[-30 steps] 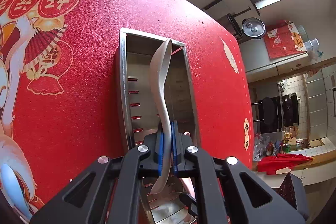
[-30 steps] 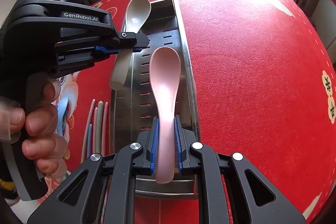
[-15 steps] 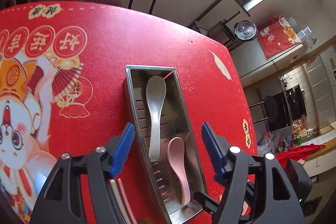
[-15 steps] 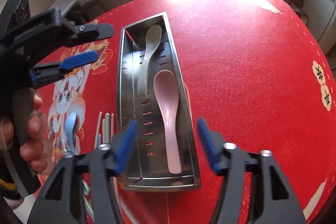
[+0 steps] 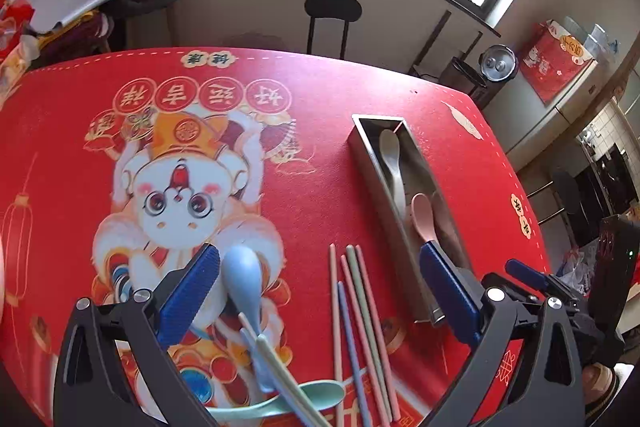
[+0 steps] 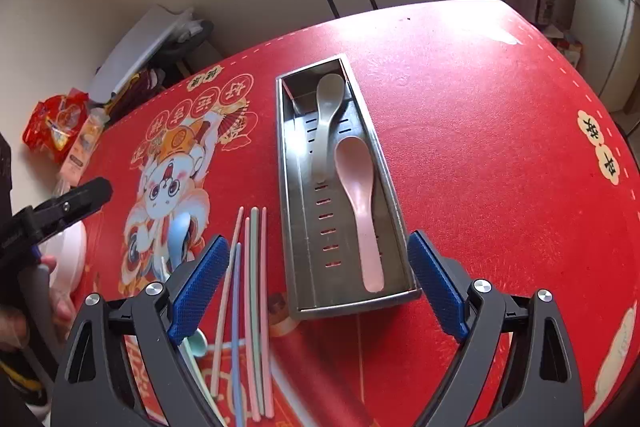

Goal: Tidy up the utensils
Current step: 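Lift both open tools away from the steel tray, then grasp a blue chopstick with the left tool while the right tool grasps a pink chopstick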

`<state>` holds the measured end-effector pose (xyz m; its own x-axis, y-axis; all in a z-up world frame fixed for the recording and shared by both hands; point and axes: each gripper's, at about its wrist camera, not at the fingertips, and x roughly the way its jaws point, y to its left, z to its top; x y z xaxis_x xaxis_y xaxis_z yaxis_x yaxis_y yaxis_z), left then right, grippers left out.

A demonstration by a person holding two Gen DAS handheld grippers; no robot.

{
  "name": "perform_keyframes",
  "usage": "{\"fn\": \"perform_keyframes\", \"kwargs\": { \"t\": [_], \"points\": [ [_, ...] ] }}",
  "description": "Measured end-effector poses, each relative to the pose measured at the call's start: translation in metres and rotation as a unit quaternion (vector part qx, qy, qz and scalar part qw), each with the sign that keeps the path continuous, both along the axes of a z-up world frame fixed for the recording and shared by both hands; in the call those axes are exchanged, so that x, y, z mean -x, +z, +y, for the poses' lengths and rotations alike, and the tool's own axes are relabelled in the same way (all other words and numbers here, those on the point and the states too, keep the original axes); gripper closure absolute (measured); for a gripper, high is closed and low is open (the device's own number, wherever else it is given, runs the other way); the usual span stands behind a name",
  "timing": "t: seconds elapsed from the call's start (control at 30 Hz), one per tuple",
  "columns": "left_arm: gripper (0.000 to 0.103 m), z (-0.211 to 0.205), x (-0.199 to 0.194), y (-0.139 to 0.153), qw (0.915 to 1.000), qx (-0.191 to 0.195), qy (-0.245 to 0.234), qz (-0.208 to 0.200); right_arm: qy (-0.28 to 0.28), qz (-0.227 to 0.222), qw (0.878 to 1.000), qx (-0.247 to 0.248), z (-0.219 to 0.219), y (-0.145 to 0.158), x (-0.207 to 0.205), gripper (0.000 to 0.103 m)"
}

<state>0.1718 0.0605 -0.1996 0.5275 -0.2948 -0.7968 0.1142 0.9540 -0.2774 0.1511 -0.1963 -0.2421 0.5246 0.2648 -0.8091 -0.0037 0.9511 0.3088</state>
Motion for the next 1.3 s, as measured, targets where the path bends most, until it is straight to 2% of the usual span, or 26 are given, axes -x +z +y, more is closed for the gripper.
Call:
{"fn": "perform_keyframes", "kwargs": {
  "t": [0.1, 0.23, 0.33, 0.5, 0.73, 0.9, 1.0, 1.07, 1.3],
  "points": [
    [0.006, 0.02, 0.027, -0.007, 0.9997, -0.012, 0.021, 0.006, 0.019, -0.025, 0.999, 0.03, 0.015, 0.002, 0.014, 0.016],
    [0.006, 0.04, 0.058, -0.026, 0.9982, -0.021, 0.046, 0.031, 0.054, -0.024, 0.998, 0.038, 0.031, -0.002, 0.026, 0.016],
    [0.006, 0.052, 0.078, -0.043, 0.9958, -0.027, 0.071, 0.052, 0.066, -0.011, 0.997, 0.035, 0.039, -0.009, 0.034, 0.016],
    [0.006, 0.052, 0.104, -0.068, 0.9906, -0.053, 0.081, 0.097, 0.098, 0.047, 0.992, 0.061, 0.053, -0.026, 0.039, 0.016],
    [0.006, 0.046, 0.122, -0.08, 0.9843, -0.096, 0.095, 0.114, 0.115, 0.075, 0.985, 0.103, 0.062, -0.043, 0.051, 0.016],
    [0.006, 0.04, 0.126, -0.094, 0.9791, -0.095, 0.105, 0.146, 0.135, 0.078, 0.983, 0.091, 0.061, -0.046, 0.058, 0.016],
    [0.006, 0.041, 0.132, -0.095, 0.9833, -0.059, 0.101, 0.14, 0.141, 0.083, 0.983, 0.085, 0.058, -0.048, 0.062, 0.016],
    [0.006, 0.04, 0.136, -0.093, 0.9851, -0.048, 0.099, 0.132, 0.143, 0.091, 0.983, 0.074, 0.055, -0.051, 0.063, 0.016],
    [0.007, 0.028, 0.143, -0.098, 0.9831, -0.06, 0.092, 0.147, 0.134, 0.107, 0.984, 0.039, 0.043, -0.06, 0.063, 0.015]
  ]
}}
